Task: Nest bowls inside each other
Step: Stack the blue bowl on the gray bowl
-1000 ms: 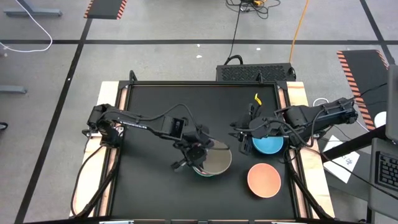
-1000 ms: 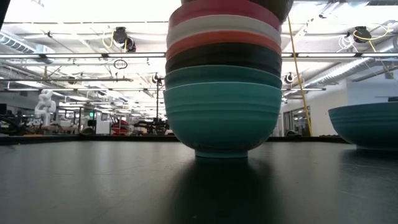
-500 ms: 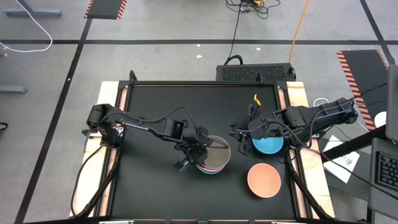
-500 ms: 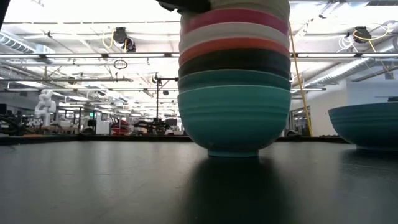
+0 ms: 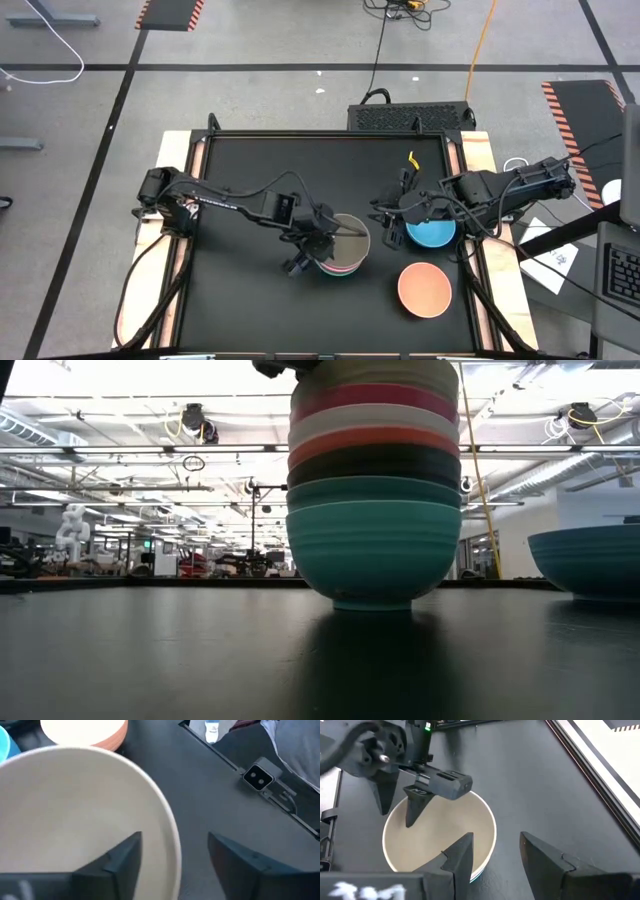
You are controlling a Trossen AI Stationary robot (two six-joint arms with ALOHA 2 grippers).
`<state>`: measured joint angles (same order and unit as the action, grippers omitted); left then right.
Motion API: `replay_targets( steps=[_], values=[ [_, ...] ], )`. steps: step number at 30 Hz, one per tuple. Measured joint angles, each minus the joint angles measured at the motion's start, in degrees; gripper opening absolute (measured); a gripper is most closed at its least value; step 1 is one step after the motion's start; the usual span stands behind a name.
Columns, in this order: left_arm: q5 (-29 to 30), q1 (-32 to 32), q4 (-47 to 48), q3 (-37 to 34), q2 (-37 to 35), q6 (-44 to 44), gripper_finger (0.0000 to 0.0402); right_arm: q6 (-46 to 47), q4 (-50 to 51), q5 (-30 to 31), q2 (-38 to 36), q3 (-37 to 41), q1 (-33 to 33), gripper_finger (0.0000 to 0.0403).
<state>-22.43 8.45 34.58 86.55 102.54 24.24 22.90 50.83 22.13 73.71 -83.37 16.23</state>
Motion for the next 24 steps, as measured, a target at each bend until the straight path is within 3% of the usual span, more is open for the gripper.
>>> replay_targets(
  steps=[4,8,15,24],
  values=[
    [2.00,0.26,1.39,1.01,-0.23,-1.41,0.0285,-0.02,0.00,0.02,0.00,0.00,-0.02,0.0153],
    [2.97,0.28,4.10,3.74,-2.93,-1.28,0.0316,-0.02,0.13,0.02,0.00,0.00,-0.02,0.0153],
    [3.91,-0.09,10.46,5.92,-14.13,-2.31,0.0321,1.41,3.28,-0.22,0.02,0.02,-0.17,0.0153],
    [9.19,-2.84,12.38,1.51,-29.42,-4.92,0.0321,9.56,8.69,-8.98,0.05,5.98,-8.10,0.0153]
  ],
)
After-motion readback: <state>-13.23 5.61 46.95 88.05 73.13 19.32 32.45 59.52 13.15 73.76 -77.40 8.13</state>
